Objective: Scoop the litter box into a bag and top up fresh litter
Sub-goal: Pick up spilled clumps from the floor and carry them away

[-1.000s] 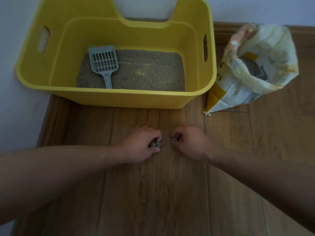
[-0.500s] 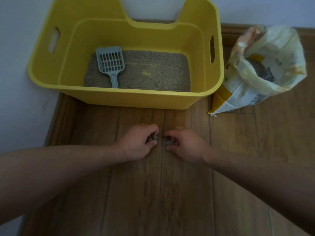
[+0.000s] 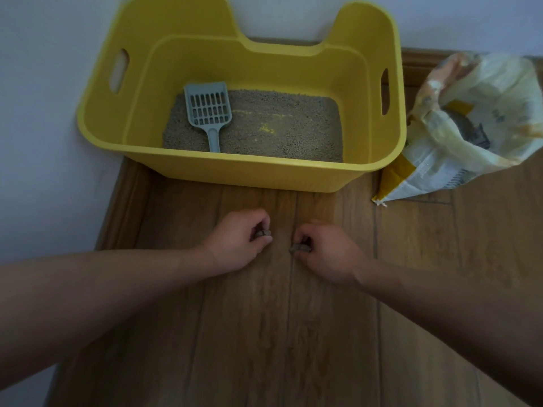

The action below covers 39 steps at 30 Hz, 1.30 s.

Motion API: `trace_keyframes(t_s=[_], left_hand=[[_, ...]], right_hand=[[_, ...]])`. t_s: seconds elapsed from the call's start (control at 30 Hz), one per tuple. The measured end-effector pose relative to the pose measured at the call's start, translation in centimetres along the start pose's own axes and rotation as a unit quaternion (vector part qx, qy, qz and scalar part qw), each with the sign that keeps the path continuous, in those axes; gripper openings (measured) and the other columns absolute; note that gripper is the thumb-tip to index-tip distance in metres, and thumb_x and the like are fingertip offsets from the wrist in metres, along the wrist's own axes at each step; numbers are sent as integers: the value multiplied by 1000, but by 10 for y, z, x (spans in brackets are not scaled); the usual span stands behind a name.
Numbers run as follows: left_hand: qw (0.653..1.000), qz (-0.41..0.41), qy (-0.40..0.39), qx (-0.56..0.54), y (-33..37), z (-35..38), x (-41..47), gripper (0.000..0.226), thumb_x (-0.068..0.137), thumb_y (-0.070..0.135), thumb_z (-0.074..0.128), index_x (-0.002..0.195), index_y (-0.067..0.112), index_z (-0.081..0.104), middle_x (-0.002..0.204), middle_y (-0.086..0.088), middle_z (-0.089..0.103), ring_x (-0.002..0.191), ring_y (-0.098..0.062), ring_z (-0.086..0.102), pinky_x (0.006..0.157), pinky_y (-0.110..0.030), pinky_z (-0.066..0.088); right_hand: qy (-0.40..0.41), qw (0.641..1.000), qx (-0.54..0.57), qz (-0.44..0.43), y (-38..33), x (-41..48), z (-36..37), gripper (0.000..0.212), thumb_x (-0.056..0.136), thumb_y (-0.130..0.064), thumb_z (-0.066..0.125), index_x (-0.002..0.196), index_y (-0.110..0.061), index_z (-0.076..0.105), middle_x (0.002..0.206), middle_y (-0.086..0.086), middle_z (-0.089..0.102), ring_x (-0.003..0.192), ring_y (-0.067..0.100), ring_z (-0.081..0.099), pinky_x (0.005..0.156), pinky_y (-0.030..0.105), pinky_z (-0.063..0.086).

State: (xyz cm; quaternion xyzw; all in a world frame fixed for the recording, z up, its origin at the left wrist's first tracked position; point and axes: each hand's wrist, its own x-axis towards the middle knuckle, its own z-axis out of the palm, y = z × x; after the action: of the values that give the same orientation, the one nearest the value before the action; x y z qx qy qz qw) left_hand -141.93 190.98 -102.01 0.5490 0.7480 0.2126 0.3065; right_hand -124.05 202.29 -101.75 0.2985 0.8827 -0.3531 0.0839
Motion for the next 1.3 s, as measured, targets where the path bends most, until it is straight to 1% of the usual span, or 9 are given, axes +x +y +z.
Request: trace_keyframes(t_s=[0.13, 0.27, 0.33, 0.47, 0.63, 0.77, 0.97, 1.13, 1.3], left_hand=[[1000, -8, 14, 25, -1, -7, -6, 16, 82, 19, 75, 81, 17, 59, 70, 12, 54, 62, -1, 50, 54, -16, 36], [998, -37, 21, 45, -8, -15, -13, 16, 82, 22, 75, 80, 23, 60, 69, 14, 56, 62, 1, 52, 55, -19, 37], [997, -48, 26, 52, -10, -21, -16, 15, 83, 23, 75, 83, 25, 60, 70, 15, 56, 63, 2, 52, 56, -19, 38], [997, -61, 29, 43, -18, -26, -25, 23, 85, 25, 73, 106, 30, 66, 89, 14, 64, 70, 3, 53, 67, -20, 46], [998, -44, -14, 43, -20, -22, -33, 24, 89, 24, 70, 113, 27, 70, 98, 14, 63, 79, 3, 52, 75, -15, 41], [997, -40, -43, 54, -15, -17, -32, 29, 89, 26, 69, 118, 25, 68, 92, 12, 58, 76, 0, 49, 67, -14, 36], [996, -61, -44, 54, -15, -3, -25, 32, 83, 26, 75, 114, 20, 68, 82, 11, 54, 73, -6, 50, 65, -22, 36], [996, -56, -35, 52, -17, 0, -24, 29, 81, 27, 77, 108, 21, 69, 81, 12, 52, 73, -7, 50, 63, -22, 34], [997, -66, -24, 35, -15, 0, -24, 21, 85, 30, 74, 104, 22, 69, 83, 11, 55, 73, -4, 50, 61, -19, 38]], right_hand=[[14, 999, 30, 13, -4, 0, 2, 8, 81, -21, 69, 87, -21, 64, 82, -8, 60, 77, 11, 55, 64, 21, 34], [19, 999, 41, 16, -11, 3, 2, 9, 83, -23, 70, 89, -23, 63, 80, -9, 62, 76, 10, 57, 60, 20, 36], [12, 999, 43, 15, -15, 5, 1, 15, 85, -23, 69, 99, -26, 64, 87, -11, 62, 80, 7, 56, 60, 15, 36], [-3, 999, 34, -1, -28, 10, 0, 41, 89, -22, 66, 129, -27, 61, 114, -9, 65, 94, 3, 56, 79, 13, 35], [-25, 999, 11, -25, -36, 18, 4, 45, 90, -23, 65, 135, -26, 57, 130, -3, 63, 112, 13, 59, 87, 13, 34], [-49, 998, -11, -44, -38, 24, 7, 45, 88, -21, 66, 133, -24, 59, 128, 2, 64, 114, 19, 59, 93, 21, 39], [-54, 997, -25, -50, -38, 30, 14, 40, 86, -18, 64, 125, -25, 65, 114, 6, 66, 105, 24, 61, 76, 22, 35], [-42, 998, -21, -38, -36, 35, 16, 36, 82, -20, 67, 119, -24, 67, 114, 5, 65, 104, 23, 61, 82, 26, 41], [-25, 999, -6, -39, -31, 35, 17, 26, 80, -21, 69, 106, -20, 68, 104, 3, 65, 95, 22, 61, 76, 28, 43]])
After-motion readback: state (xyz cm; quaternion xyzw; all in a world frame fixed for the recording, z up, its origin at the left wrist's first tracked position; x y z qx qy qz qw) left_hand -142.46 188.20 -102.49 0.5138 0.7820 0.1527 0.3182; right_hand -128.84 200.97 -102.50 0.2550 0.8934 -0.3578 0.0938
